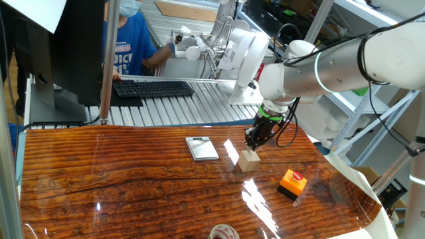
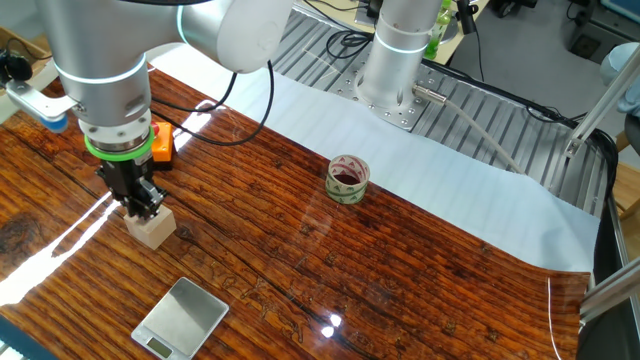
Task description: Place the block on the scale
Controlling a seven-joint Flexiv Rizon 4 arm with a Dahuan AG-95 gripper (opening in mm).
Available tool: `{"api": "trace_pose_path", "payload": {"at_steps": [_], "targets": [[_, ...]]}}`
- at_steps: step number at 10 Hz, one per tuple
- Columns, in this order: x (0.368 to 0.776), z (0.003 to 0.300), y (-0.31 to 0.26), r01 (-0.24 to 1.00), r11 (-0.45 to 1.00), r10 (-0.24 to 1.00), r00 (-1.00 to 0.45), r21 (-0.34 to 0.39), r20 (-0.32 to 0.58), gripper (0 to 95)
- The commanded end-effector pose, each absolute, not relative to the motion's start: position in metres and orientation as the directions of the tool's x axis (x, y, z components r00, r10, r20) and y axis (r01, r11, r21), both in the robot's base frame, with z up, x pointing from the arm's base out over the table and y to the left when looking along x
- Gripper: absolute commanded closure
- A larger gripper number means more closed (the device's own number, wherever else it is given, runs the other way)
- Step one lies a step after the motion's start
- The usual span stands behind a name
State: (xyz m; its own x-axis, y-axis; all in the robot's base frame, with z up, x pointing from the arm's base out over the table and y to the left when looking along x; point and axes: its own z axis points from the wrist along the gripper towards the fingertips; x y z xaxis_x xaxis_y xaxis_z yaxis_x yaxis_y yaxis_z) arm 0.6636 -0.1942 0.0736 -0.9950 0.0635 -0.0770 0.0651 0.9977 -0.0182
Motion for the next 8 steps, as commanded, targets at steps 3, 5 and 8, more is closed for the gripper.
{"api": "trace_pose_path", "payload": {"at_steps": [3, 5, 8], "targets": [[0.6629, 0.0742, -0.1941, 0.083, 0.996, 0.081, -0.993, -0.019, -0.080, 76.0], [0.6629, 0.0742, -0.1941, 0.088, 0.996, 0.086, -0.993, -0.019, -0.080, 76.0], [0.6629, 0.0742, -0.1941, 0.093, 0.995, 0.091, -0.993, -0.020, -0.080, 57.0]]}}
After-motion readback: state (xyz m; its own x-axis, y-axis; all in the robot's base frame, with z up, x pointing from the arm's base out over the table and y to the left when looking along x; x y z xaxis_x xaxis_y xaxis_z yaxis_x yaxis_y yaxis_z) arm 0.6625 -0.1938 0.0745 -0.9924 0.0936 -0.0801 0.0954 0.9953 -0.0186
